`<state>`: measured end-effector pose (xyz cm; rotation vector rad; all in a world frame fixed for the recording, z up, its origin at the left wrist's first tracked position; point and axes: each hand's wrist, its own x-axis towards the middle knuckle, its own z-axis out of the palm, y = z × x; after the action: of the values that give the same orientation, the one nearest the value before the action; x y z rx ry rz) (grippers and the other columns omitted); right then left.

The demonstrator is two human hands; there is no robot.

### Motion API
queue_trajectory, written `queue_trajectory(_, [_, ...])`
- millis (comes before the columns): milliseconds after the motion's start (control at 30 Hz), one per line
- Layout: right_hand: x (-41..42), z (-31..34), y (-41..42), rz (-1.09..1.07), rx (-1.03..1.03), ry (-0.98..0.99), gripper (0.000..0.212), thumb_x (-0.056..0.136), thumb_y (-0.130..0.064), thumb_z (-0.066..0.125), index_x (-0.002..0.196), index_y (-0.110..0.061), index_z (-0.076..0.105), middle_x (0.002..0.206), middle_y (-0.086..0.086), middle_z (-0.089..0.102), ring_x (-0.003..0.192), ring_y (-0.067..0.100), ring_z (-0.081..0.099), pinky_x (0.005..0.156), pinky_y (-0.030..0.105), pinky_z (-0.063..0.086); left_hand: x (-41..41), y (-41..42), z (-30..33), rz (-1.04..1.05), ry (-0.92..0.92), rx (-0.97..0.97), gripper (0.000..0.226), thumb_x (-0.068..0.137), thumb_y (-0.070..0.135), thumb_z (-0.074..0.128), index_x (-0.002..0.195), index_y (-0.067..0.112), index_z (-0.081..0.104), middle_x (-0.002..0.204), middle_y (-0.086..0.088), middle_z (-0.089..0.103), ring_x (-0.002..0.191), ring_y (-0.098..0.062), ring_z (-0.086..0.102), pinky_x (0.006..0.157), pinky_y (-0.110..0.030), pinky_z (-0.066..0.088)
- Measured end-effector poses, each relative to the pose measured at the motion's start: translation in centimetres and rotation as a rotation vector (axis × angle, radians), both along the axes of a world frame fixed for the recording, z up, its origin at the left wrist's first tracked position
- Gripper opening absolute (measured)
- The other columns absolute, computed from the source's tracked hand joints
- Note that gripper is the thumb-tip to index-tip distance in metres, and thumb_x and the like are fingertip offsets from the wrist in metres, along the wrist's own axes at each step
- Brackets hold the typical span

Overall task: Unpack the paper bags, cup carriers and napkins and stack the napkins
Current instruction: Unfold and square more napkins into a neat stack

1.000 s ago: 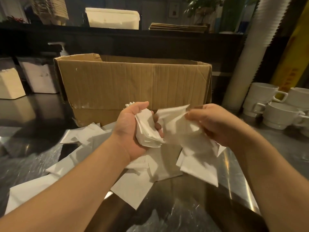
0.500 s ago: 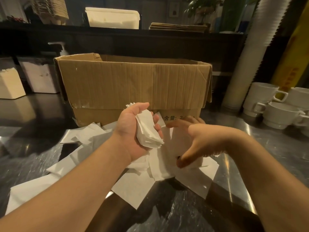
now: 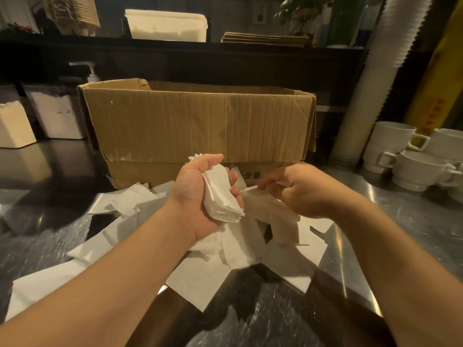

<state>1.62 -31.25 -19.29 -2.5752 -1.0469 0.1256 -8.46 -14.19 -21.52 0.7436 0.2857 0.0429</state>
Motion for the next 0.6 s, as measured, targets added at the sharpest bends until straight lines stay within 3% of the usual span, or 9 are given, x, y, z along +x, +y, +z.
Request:
queue_trajectory(67, [-0.02, 0.17, -0.38, 0.014, -0.006, 0.018, 0.031, 0.101, -0.021, 0.060, 0.126, -0.039, 0.067, 0.130, -0.011, 0.060, 0.117, 0.020, 0.057, 0.093, 0.028, 0.053, 0.05, -0.01, 0.00, 0.003, 0.001, 0.000, 0.037, 0.072, 0.028, 0.071, 0.101, 0.011, 0.057, 0.083, -0.005, 0.062, 0.064, -0.022, 0.053, 0.068, -0.034, 0.047])
queue_trajectory(233, [0.21, -0.15, -0.93, 0.035, -0.208, 0.137, 0.057, 0.086, -0.034, 0.079, 0.136, -0.046, 0.055, 0.130, -0.012, 0.057, 0.114, 0.017, 0.058, 0.092, 0.029, 0.054, 0.02, -0.11, -0.02, 0.007, -0.002, 0.009, 0.033, 0.077, 0.028, 0.069, 0.102, 0.011, 0.058, 0.082, -0.006, 0.061, 0.065, -0.022, 0.052, 0.069, -0.034, 0.046])
queue_trajectory(500, [0.72, -0.73, -0.57, -0.033, -0.152, 0.061, 0.042, 0.098, -0.008, 0.060, 0.134, -0.030, 0.060, 0.122, -0.008, 0.062, 0.109, 0.017, 0.060, 0.084, 0.021, 0.048, 0.23, 0.08, -0.15, -0.003, -0.009, 0.015, 0.032, 0.079, 0.029, 0.068, 0.104, 0.012, 0.055, 0.080, -0.005, 0.060, 0.064, -0.022, 0.051, 0.069, -0.034, 0.046])
queue_trajectory(600, [0.90, -0.61, -0.64, -0.091, 0.065, 0.023, 0.038, 0.101, -0.010, 0.057, 0.134, -0.028, 0.061, 0.118, -0.007, 0.061, 0.106, 0.015, 0.059, 0.082, 0.020, 0.046, 0.23, 0.17, -0.19, 0.001, -0.005, 0.015, 0.032, 0.079, 0.029, 0.068, 0.104, 0.012, 0.057, 0.081, -0.006, 0.062, 0.065, -0.021, 0.053, 0.070, -0.034, 0.046])
